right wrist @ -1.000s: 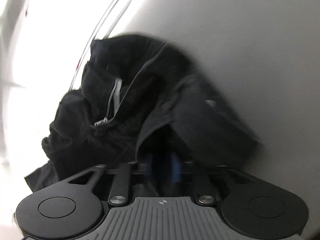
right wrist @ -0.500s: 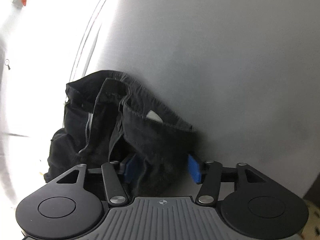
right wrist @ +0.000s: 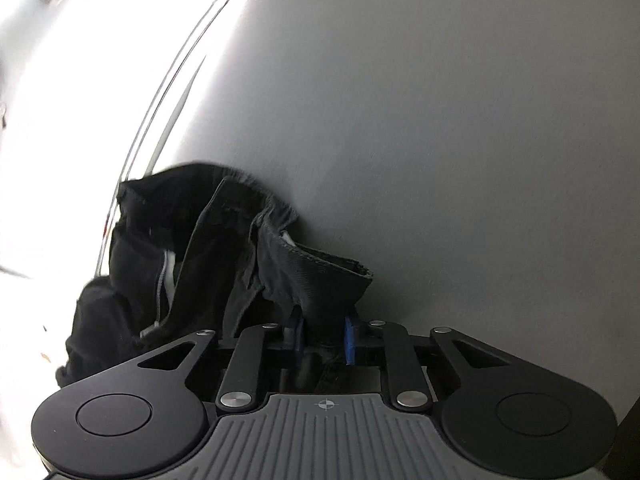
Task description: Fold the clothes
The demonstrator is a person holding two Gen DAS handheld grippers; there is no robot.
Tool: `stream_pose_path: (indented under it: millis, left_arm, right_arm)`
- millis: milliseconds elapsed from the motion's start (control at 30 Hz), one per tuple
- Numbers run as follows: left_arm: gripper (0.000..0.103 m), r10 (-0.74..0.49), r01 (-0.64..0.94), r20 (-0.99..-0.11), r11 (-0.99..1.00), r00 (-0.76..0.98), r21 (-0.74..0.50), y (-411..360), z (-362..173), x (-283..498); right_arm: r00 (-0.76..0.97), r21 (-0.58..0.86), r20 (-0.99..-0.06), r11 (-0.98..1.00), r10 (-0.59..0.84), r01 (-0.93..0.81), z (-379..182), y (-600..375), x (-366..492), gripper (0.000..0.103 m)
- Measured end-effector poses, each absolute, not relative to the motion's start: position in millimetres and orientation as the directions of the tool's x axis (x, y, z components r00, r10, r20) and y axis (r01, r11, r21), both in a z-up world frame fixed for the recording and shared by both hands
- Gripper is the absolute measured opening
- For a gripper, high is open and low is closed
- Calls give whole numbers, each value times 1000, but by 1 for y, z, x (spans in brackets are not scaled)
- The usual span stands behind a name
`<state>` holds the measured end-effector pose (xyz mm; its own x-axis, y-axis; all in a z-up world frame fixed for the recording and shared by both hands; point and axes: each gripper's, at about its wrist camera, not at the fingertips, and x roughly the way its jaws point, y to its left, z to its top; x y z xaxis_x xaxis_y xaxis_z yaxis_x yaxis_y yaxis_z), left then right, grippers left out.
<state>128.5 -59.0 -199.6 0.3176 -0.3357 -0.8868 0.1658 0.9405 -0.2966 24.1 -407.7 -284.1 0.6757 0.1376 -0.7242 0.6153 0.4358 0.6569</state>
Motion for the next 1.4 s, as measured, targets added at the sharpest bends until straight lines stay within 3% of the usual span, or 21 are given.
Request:
stream_pose_path:
  millis: [167, 300, 333, 433, 567, 667, 767, 833, 933, 1033, 1167, 1267, 1400]
  left_arm:
    - [32, -395, 101, -875, 918, 281, -382, -76, -195, 135]
    - [32, -406, 198, -869, 911, 282, -362, -115, -186, 137]
    - [32, -418, 217, -864, 904, 280, -367, -123, -185, 140]
    - [32, -437, 235, -857, 894, 273, -381, -133, -183, 147]
    - [32, -445, 249, -859, 888, 254, -387, -122, -184, 146]
    - [32, -421, 273, -873, 895, 247, -354, -107, -186, 139]
    - [32, -417, 301, -875, 891, 245, -340, -93, -187, 137]
    - [33, -439, 318, -863, 879, 248, -356, -78, -178, 133]
    - [33, -420, 350, -862, 882, 284, -315, -51, -163, 155]
    - [33, -375, 370, -855, 898, 359, -238, -38, -139, 138]
    - [34, -315, 240, -833, 944, 454, -227, -31, -106, 111]
    - [41, -202, 20, -831, 974, 519, -224, 32, -112, 113]
    - [41, -51, -264, -856, 940, 515, -215, 140, -136, 131]
  right_arm:
    - [687, 601, -726, 464, -26, 651, -254, -441, 24, 24]
    - [699, 556, -703, 513, -128, 654, -228, -480, 35, 23]
    - [701, 551, -698, 516, -146, 656, -222, -491, 38, 16]
    - [703, 530, -685, 529, -193, 662, -208, -517, 47, 15]
    - [685, 476, -690, 567, -233, 672, -206, -535, 49, 15]
    - [613, 370, -745, 601, -265, 709, -228, -531, 55, 16]
    - [507, 201, -809, 672, -296, 713, -253, -519, 69, 25]
    - [463, 22, -795, 745, -392, 667, -249, -498, 73, 26]
    - [461, -124, -745, 780, -482, 614, -228, -472, 64, 29]
    - [473, -144, -728, 785, -496, 602, -204, -444, 55, 42]
    - [557, -78, -728, 854, -401, 514, -186, -397, 61, 48]
    - [608, -56, -712, 891, -352, 450, -177, -347, 70, 48]
    - [647, 22, -710, 910, -277, 414, -165, -277, 70, 54]
